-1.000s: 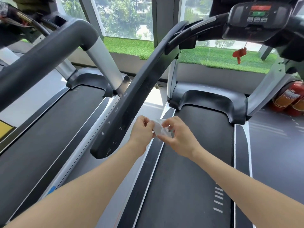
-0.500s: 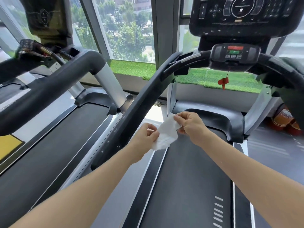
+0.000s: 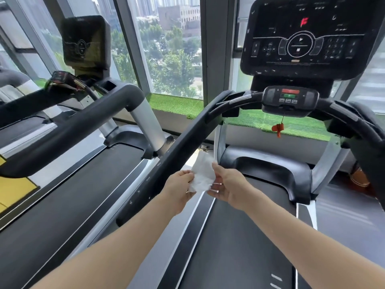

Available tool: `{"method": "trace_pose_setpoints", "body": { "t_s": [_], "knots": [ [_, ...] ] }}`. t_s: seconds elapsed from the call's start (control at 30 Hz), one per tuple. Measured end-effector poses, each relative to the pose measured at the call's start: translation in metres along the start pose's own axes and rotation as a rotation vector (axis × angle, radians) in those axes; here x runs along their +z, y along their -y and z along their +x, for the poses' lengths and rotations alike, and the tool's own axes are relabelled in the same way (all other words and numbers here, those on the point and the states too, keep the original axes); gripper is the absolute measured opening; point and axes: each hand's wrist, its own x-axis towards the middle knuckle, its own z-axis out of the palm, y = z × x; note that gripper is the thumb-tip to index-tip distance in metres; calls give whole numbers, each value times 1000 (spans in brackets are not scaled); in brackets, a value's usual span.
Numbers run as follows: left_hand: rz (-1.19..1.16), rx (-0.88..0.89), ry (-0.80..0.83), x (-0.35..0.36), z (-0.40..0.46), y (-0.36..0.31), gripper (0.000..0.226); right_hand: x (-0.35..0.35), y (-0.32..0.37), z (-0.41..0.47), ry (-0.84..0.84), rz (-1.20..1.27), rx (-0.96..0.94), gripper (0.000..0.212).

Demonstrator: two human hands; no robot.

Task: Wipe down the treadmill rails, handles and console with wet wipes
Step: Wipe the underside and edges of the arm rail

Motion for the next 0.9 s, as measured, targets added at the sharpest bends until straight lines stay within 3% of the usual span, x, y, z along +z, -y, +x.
{"method": "trace_pose_setpoints", "body": {
  "t_s": [0.1, 0.2, 0.33, 0.47, 0.63, 0.7, 0.9],
  "knots": [
    [82, 42, 5, 3, 0, -6, 13, -6, 4, -5, 13, -39, -133, 11],
    [218, 78, 0, 5, 3, -9, 8, -11, 11, -6, -53, -61, -156, 12],
    [482, 252, -122, 7, 5, -15, 9, -16, 20, -8, -118, -59, -152, 14],
    [385, 262, 93, 18, -4, -21, 9, -9, 24, -16, -19, -96, -218, 12],
    [233, 286, 177, 15, -5, -30, 13, 4, 31, -27, 144, -137, -373, 20],
    [208, 292, 210, 8, -4, -38, 14, 6, 35, -29, 102, -255, -448, 19],
    [148, 293, 315, 3, -6, -55, 16, 20, 49, -27, -230, -751, -702, 3]
  ]
}}
